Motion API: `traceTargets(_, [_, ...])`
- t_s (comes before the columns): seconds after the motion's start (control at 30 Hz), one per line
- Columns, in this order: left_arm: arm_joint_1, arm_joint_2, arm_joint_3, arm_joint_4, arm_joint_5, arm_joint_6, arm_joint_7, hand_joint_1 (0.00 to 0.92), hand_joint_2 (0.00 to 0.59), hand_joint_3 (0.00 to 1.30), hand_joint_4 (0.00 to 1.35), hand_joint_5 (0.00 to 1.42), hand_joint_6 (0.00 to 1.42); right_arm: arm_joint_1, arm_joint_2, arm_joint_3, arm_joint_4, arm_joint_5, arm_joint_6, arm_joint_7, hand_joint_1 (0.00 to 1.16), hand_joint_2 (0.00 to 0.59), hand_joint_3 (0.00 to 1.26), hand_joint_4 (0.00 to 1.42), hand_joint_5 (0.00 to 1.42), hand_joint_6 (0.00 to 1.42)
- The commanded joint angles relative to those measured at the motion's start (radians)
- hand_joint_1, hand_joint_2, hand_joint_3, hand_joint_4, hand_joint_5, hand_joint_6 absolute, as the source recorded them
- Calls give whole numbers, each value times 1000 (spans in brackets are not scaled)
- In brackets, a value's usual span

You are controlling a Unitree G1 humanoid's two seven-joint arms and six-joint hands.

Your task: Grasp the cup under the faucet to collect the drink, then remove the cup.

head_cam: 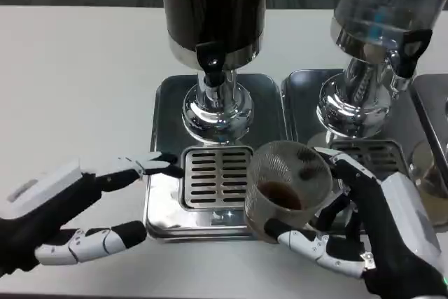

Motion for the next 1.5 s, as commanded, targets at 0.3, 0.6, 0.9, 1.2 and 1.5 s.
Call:
traceTargets(0.3, [43,39,-6,-50,55,-39,81,0,168,227,55,53,162,61,-15,-24,-89,37,-69,17,739,357,542,636,892,1263])
traceTargets(0.6, [89,61,3,-88,92,-72,140,0,158,205,8,15,145,99,-14,-25,-110,63,-97,32,736,355,542,636,892,1263])
traceTargets(0.9, [146,76,15,-122,104,-93,178,0,145,185,0,0,118,107,-12,-22,-120,52,-107,44,741,342,556,643,892,1263])
traceTargets(1.2, [181,89,67,-173,188,-117,240,0,142,106,0,0,87,121,-9,-26,-131,55,-118,44,735,335,557,653,899,1279])
traceTargets(1.5, [197,97,72,-185,223,-136,278,0,134,59,0,0,11,118,-7,-31,-134,57,-122,48,731,333,569,653,910,1282])
